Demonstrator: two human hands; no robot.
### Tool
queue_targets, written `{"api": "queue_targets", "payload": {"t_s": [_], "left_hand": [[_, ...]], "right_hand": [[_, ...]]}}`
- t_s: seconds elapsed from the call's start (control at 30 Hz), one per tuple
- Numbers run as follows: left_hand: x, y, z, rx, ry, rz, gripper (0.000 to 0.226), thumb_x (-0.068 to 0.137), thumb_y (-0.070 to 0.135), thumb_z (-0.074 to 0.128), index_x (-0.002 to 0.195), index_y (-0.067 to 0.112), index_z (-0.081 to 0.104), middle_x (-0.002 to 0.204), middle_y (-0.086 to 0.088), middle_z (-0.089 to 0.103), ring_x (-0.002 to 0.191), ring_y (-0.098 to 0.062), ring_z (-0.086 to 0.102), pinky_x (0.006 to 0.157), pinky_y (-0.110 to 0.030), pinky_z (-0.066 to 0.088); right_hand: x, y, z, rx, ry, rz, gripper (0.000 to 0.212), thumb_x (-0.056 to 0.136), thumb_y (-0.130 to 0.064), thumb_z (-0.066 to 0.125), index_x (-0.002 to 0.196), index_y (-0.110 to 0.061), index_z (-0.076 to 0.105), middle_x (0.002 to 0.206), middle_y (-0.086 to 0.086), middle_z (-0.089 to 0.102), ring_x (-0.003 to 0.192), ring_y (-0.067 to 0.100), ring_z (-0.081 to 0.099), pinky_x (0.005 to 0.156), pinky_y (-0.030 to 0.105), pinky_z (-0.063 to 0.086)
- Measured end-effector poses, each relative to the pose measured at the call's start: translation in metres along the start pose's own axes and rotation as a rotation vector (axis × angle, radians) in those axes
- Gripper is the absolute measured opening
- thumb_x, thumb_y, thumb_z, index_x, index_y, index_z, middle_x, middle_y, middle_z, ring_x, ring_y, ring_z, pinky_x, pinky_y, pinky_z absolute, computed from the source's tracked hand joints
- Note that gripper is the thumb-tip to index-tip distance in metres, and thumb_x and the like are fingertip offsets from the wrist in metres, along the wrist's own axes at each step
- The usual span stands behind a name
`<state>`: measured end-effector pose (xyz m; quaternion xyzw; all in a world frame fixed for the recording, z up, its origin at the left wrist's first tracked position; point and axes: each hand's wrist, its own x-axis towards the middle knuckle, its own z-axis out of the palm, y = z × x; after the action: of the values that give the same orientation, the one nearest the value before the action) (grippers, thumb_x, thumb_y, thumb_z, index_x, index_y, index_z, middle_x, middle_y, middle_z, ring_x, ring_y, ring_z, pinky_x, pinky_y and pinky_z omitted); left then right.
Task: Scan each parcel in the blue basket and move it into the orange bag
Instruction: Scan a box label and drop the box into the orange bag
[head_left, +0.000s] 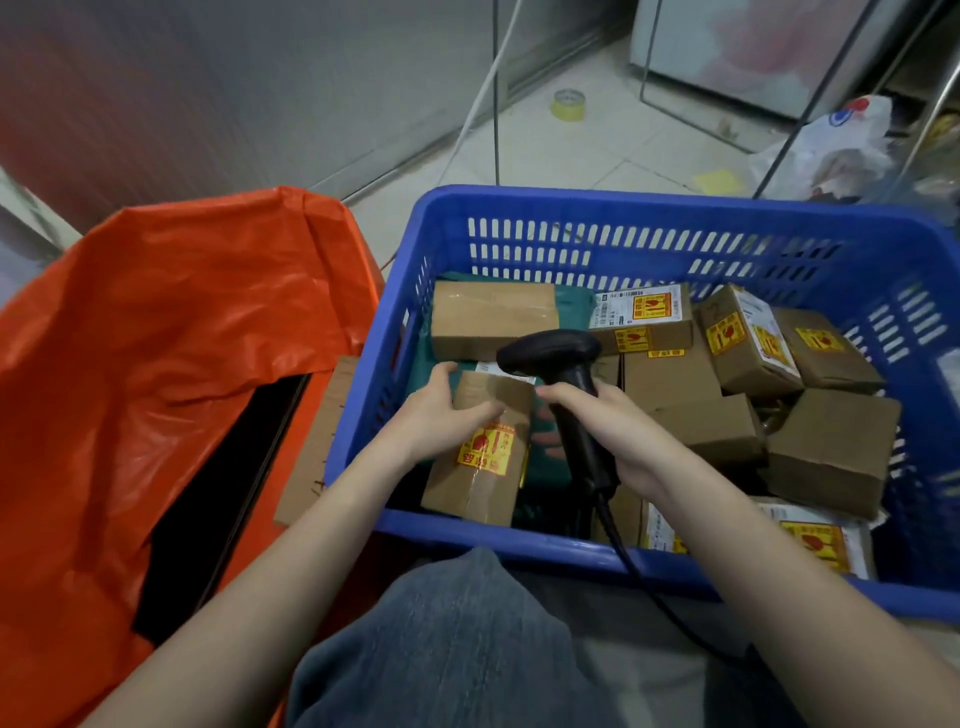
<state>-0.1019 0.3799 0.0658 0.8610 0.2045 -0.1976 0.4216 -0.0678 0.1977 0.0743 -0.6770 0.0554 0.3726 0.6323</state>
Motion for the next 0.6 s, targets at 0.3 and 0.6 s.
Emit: {"api": "queue_targets", "payload": {"t_s": [0.3,0.6], "left_hand": [[-0.018,0.04,-0.029,-0.144,0.144,0.162,0.092,0.078,0.055,0.069,0.149,0.022,0.022,0.144,-0.002,0.046,0.128,-0.018,0.048,0.107,-0.036,0.039],[-0.073,0.138,-0.053,-0.197,0.177,0.348,0.101,0.076,0.069,0.061,0.152,0.024,0.013,0.14,0.003,0.048,0.123,-0.015,0.049,0.089,-0.025,0.036]], "right_hand": [[-0.028,-0.041,-0.011,0.064,0.141,-0.241,0.025,0.091,-0.026,0.062,0.114,-0.021,0.054,0.106,0.007,0.071,0.095,0.023,0.07,0.09,0.038,0.054],[-0.104,-0.101,-0.027,0.036,0.368,-0.533,0.028,0.084,-0.028,0.069,0.11,-0.022,0.059,0.104,-0.001,0.07,0.089,0.012,0.071,0.09,0.038,0.053]]}}
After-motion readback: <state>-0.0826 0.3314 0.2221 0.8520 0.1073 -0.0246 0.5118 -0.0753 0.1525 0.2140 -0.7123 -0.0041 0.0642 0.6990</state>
